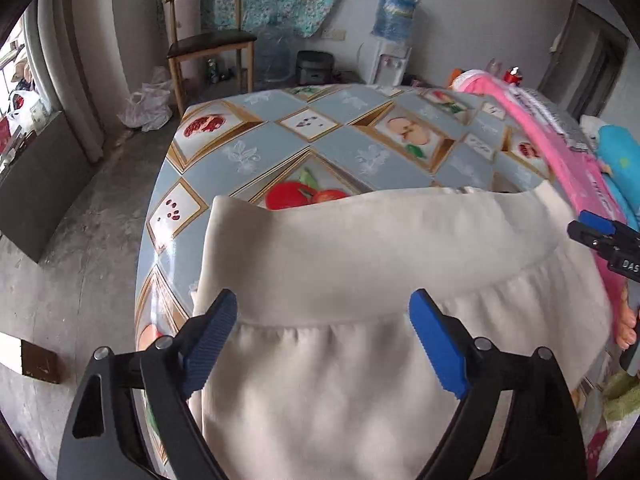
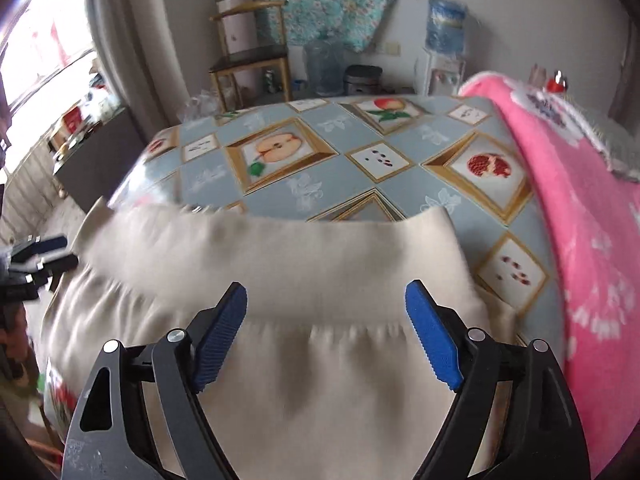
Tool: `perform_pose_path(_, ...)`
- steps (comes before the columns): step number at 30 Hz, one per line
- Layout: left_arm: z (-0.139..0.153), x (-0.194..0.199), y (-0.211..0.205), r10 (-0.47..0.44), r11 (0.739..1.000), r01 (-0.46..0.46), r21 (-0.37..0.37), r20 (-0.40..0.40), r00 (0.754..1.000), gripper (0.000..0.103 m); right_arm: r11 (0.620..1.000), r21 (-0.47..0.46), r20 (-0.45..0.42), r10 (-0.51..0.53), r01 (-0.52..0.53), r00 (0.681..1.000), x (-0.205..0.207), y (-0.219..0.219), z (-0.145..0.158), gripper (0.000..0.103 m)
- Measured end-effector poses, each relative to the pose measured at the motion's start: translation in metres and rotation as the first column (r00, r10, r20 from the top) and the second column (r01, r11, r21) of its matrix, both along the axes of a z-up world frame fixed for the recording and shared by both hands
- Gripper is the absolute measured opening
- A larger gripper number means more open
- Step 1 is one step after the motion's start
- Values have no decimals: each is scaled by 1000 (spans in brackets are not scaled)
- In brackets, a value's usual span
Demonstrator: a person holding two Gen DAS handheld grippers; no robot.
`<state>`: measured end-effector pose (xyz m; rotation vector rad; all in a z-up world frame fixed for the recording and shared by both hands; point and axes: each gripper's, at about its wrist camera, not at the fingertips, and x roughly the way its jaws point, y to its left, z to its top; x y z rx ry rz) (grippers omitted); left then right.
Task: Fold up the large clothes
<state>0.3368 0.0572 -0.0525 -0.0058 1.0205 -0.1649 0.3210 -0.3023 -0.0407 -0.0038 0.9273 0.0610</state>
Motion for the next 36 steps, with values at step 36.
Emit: perform_pose_path(36, -47, -93, -77, -70, 987, 72, 146, -19, 997, 99, 992, -114, -16, -57, 55, 998, -131, 50, -54, 88)
